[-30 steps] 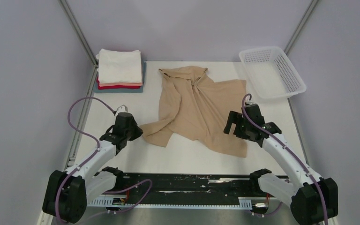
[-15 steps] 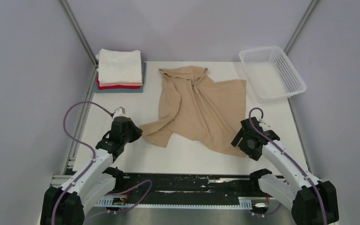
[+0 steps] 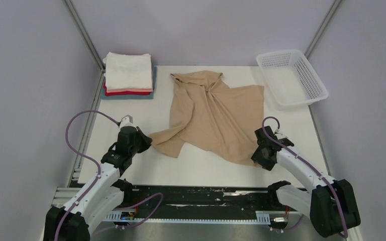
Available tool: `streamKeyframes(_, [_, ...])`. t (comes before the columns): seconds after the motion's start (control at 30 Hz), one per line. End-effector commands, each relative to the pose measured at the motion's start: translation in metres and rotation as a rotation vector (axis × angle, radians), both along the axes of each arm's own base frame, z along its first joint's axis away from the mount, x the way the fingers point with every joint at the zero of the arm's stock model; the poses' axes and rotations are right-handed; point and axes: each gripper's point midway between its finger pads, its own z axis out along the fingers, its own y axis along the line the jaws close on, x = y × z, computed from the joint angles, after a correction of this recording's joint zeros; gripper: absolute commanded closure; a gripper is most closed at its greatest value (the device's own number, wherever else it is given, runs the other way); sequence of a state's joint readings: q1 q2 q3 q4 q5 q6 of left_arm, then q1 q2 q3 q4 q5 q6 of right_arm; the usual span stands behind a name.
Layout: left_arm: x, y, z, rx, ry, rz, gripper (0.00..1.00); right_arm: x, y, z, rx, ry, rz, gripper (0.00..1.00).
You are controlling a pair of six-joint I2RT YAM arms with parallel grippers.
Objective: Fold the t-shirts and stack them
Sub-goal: Flatten out the tshirt
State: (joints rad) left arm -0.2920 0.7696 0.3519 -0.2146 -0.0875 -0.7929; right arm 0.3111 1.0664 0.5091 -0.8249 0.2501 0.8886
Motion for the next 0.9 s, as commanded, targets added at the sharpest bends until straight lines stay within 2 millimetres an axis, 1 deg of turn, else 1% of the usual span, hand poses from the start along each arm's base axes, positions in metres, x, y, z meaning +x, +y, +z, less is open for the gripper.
streamKeyframes(0.0, [0.004,0.004,0.004,-0.006,-0.022,0.034,1.0,0.009,0.008,-0.008,0.03,-0.023,0.022,0.58])
streamKeyframes(0.07, [0.004,0.005,0.004,-0.006,-0.023,0.036,1.0,0.013,0.013,-0.01,0.049,-0.025,0.039,0.61])
streamKeyframes(0.13, [0.004,0.005,0.003,-0.004,-0.023,0.037,1.0,0.016,0.015,-0.011,0.054,-0.024,0.059,0.69])
streamKeyframes(0.17, [0.005,0.005,0.004,-0.006,-0.028,0.038,1.0,0.018,0.016,-0.012,0.052,-0.027,0.069,0.75])
streamKeyframes(0.23, [0.005,0.003,0.005,-0.013,-0.033,0.029,1.0,0.027,0.016,-0.009,0.04,-0.048,0.093,0.91])
streamKeyframes(0.27, [0.005,0.001,0.005,-0.019,-0.035,0.024,1.0,0.034,0.016,-0.005,0.033,-0.071,0.1,0.99])
streamKeyframes(0.33, [0.01,-0.002,0.012,-0.034,-0.063,0.014,1.0,0.056,0.02,0.013,0.032,-0.155,0.144,1.0])
streamKeyframes(0.37, [0.012,-0.004,0.015,-0.041,-0.073,0.011,1.0,0.069,0.023,0.026,0.03,-0.207,0.162,1.0])
streamKeyframes(0.4, [0.018,-0.008,0.027,-0.058,-0.107,-0.001,1.0,0.083,0.024,0.04,0.023,-0.259,0.181,1.0])
streamKeyframes(0.43, [0.022,-0.01,0.034,-0.063,-0.128,-0.014,1.0,0.099,0.026,0.057,0.015,-0.315,0.195,1.0])
streamKeyframes(0.47, [0.029,-0.015,0.052,-0.082,-0.175,-0.028,1.0,0.113,0.028,0.075,0.007,-0.368,0.206,1.0])
streamKeyframes(0.5, [0.033,-0.018,0.062,-0.09,-0.2,-0.036,1.0,0.128,0.032,0.096,0.005,-0.431,0.222,1.0])
streamKeyframes(0.53, [0.04,-0.021,0.082,-0.102,-0.245,-0.048,1.0,0.141,0.033,0.117,0.001,-0.491,0.226,1.0])
streamKeyframes(0.57, [0.044,-0.022,0.093,-0.105,-0.265,-0.045,1.0,0.152,0.034,0.139,-0.007,-0.551,0.222,1.0])
streamKeyframes(0.6, [0.052,-0.021,0.118,-0.11,-0.307,-0.033,1.0,0.165,0.034,0.169,-0.015,-0.634,0.22,1.0])
streamKeyframes(0.63, [0.057,-0.022,0.145,-0.114,-0.359,-0.034,1.0,0.173,0.033,0.193,-0.025,-0.694,0.222,1.0])
streamKeyframes(0.67, [0.06,-0.019,0.154,-0.102,-0.365,-0.019,1.0,0.179,0.031,0.216,-0.033,-0.746,0.222,1.0])
streamKeyframes(0.7, [0.064,-0.017,0.184,-0.103,-0.417,-0.008,1.0,0.183,0.029,0.24,-0.041,-0.8,0.228,1.0])
streamKeyframes(0.73, [0.065,-0.01,0.189,-0.078,-0.408,0.028,1.0,0.186,0.027,0.262,-0.048,-0.85,0.232,1.0])
streamKeyframes(0.77, [0.066,-0.006,0.219,-0.076,-0.458,0.047,1.0,0.187,0.025,0.286,-0.055,-0.904,0.236,1.0])
streamKeyframes(0.8, [0.065,0.003,0.224,-0.051,-0.45,0.089,1.0,0.187,0.024,0.307,-0.062,-0.956,0.251,1.0])
streamKeyframes(0.83, [0.064,0.007,0.253,-0.051,-0.504,0.101,1.0,0.186,0.023,0.328,-0.074,-1.001,0.273,1.0])
streamKeyframes(0.87, [0.06,0.013,0.262,-0.037,-0.513,0.121,1.0,0.184,0.021,0.349,-0.091,-1.047,0.289,1.0])
